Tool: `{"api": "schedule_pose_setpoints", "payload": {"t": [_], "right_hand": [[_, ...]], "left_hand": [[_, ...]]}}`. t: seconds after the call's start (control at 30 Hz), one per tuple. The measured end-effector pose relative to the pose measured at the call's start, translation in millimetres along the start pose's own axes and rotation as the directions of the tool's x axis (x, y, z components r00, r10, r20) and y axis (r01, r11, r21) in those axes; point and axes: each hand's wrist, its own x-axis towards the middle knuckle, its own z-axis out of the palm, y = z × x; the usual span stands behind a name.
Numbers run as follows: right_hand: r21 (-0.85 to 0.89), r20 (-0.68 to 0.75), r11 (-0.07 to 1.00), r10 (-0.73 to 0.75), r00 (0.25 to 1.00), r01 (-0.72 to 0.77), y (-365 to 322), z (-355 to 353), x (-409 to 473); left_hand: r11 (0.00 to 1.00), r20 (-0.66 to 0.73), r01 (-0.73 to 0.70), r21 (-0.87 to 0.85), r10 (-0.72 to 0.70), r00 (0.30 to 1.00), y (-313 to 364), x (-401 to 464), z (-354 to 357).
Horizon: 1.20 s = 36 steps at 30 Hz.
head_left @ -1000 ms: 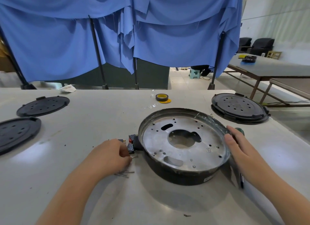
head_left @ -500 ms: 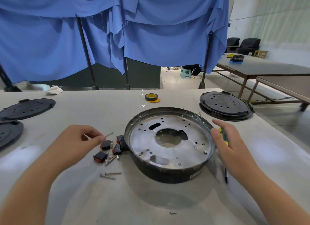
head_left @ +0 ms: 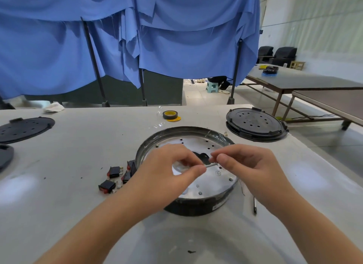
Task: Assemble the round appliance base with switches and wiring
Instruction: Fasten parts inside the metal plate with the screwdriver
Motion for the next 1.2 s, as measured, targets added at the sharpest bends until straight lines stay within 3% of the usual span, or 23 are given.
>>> {"api": "schedule_pose_setpoints", "payload": {"t": [0.1, 0.3, 0.6, 0.67, 0.77, 0.9, 1.07, 1.2], "right_hand": [[0.076, 0.070, 0.995, 0.058, 0.996, -0.063, -7.6, -10.4, 7.7], [-0.096, 0.213, 0.973, 0.224, 0.951, -0.207, -6.8, -37.2, 32.4], [-0.210, 0.536, 0.925, 0.380, 0.754, -0.317, -12.5, -58.3, 68.2], [-0.227, 0.549, 0.922, 0.386, 0.741, -0.313, -13.4, -62.1, 73.5], [-0.331, 0.551, 0.896, 0.439, 0.709, -0.298, -15.2, -71.6, 81.0], [-0.569, 0.520, 0.787, 0.569, 0.637, -0.238, -9.7, -72.2, 83.8], [-0.665, 0.507, 0.726, 0.612, 0.607, -0.177, -3.6, -59.9, 80.4], [-0.684, 0.484, 0.710, 0.615, 0.622, -0.169, -3.7, -58.2, 79.8]], "left_hand": [[1.000, -0.025, -0.017, -0.007, 0.017, 1.000, 6.7, 11.2, 6.6], [0.996, -0.062, 0.017, -0.089, -0.022, 0.998, 11.5, 28.0, 20.3], [0.997, -0.055, 0.046, -0.068, -0.050, 0.997, -3.3, 32.2, 30.9], [0.999, -0.026, 0.037, 0.003, -0.037, 0.999, -3.3, 30.7, 32.9], [0.974, 0.134, 0.004, 0.229, -0.036, 0.990, -1.4, 22.4, 37.3], [0.796, 0.341, -0.243, 0.555, 0.049, 0.939, 2.3, 7.4, 47.2], [0.652, 0.426, -0.382, 0.655, 0.098, 0.899, -0.5, 6.3, 53.7], [0.645, 0.451, -0.381, 0.663, 0.063, 0.891, -3.1, 6.9, 53.4]]}}
